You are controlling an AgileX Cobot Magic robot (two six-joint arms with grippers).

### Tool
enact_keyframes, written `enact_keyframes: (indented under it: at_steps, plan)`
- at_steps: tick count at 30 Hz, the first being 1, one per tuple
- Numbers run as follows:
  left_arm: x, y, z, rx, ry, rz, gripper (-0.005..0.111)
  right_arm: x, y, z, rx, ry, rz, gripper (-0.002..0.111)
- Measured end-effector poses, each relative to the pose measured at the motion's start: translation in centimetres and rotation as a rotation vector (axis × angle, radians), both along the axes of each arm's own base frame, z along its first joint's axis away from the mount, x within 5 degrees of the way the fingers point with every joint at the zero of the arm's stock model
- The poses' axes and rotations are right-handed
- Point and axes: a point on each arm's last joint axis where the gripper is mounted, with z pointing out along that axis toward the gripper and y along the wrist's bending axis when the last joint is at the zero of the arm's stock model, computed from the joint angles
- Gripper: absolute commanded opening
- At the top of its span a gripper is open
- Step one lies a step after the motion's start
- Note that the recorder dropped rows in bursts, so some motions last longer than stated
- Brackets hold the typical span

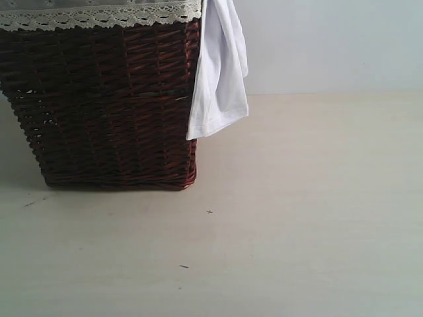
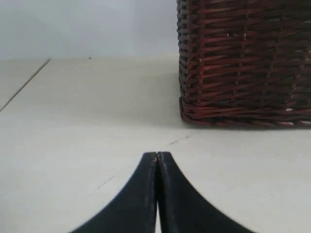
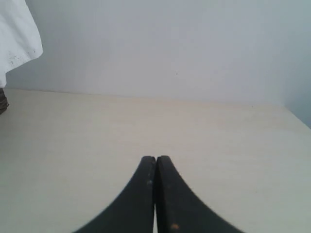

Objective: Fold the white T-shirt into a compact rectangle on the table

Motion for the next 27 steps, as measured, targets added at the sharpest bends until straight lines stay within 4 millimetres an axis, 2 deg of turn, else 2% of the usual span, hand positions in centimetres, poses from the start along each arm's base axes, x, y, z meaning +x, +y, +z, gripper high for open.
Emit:
enact_keyframes:
  at_steps: [5, 11, 16, 22, 24, 27]
  plan:
    - [0.2, -0.1, 1.3, -0.075, -0.143, -0.001, 0.001, 0.1, 0.1, 1.1, -0.002, -0.121, 0.009, 0.0]
    - [0.3, 0.0, 2.9, -0.254, -0.332, 0.022, 0.001, 0.0, 0.2, 2.8, 0.043, -0.315, 0.021, 0.0]
    - [0.0, 0.4, 4.2, -0.359, -0.485, 0.05, 0.001, -0.6, 0.2, 4.8, 0.254, -0.544, 0.052, 0.0]
    - [0.1, 0.3, 3.9, -0.384, -0.445, 0.047, 0.0, -1.4, 0.2, 6.6, 0.477, -0.714, 0.126, 0.0]
    - [0.2, 0.1, 3.1, -0.385, -0.36, 0.036, 0.0, -1.8, 0.3, 7.8, 0.484, -0.744, 0.147, 0.002]
    - [0.3, -0.3, 2.1, -0.348, -0.235, 0.017, 0.0, -2.2, 0.6, 10.5, 0.422, -0.786, 0.182, 0.013]
